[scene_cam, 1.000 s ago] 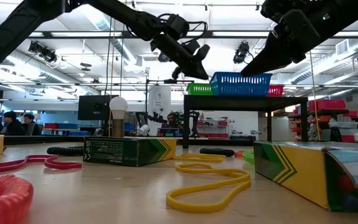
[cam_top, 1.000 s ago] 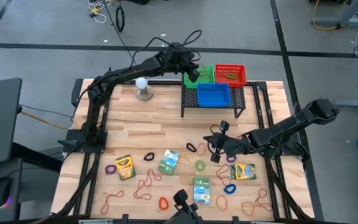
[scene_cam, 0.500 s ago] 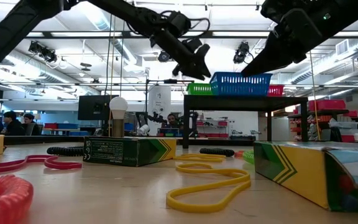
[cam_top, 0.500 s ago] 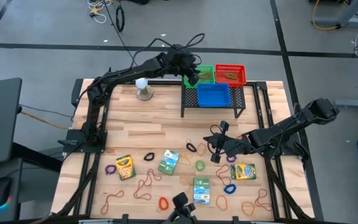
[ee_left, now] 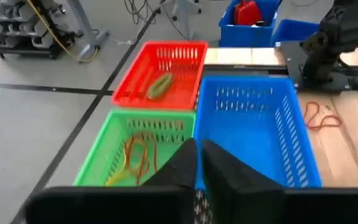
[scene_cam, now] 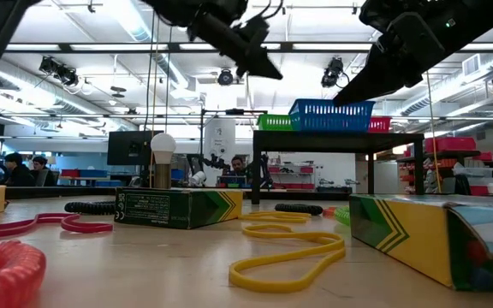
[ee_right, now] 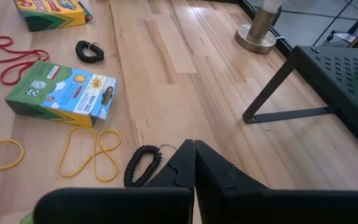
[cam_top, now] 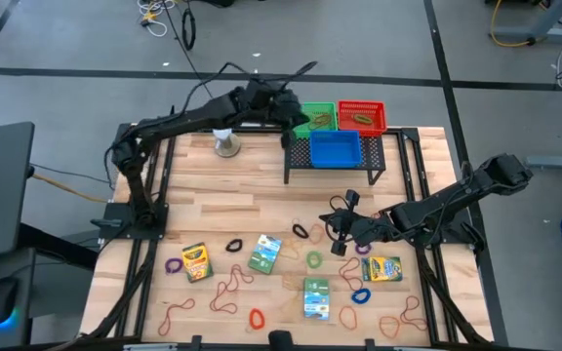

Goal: Pick & Place Office Desk Supplies
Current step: Put the yellow crayon box into the blue bin

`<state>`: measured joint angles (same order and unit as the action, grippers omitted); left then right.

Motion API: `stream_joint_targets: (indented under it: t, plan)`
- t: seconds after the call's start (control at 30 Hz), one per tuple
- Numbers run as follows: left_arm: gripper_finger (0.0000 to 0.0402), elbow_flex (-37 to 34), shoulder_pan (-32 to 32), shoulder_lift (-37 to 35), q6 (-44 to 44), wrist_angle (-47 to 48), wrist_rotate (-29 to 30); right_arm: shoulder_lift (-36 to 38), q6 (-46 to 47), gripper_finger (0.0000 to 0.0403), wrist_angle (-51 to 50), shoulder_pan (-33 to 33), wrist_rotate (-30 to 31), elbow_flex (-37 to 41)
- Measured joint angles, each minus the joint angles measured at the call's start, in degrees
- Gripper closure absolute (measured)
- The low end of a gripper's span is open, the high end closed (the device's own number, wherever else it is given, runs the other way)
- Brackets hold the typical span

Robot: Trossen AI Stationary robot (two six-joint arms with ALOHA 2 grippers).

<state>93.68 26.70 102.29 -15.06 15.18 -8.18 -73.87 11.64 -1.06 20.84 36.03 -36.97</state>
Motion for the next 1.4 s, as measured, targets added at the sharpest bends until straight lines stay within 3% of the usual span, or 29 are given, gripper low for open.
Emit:
stream_joint_targets:
  t: [0.37, 0.6, 1.03, 1.23, 1.4]
  plan:
    - [0.0383, -34.2, -0.2, -14.2, 9.8, -33.1, 0.5, 0.0, 1.6, 0.0398, 0.3, 0.2, -0.1, 0.0]
    - [0.0385, -49.8, -1.4, -18.9, 12.3, -49.6, 0.6, 0.0, 1.6, 0.0398, -1.0, 2.8, -0.2, 0.0]
    - [0.0385, -65.8, -3.7, -19.5, 10.4, -71.7, 0.6, 0.0, 12.5, 0.0374, -7.2, 0.3, -5.7, 0.0]
    - [0.0385, -69.3, -3.0, -21.8, 8.4, -73.4, 0.4, 0.0, 20.6, 0.0354, -16.4, 2.0, -8.3, -1.3]
    - [0.0385, -72.7, -3.1, -24.8, 8.5, -74.0, 0.6, 0.0, 20.4, 0.0321, -29.3, 0.2, -17.4, -6.4]
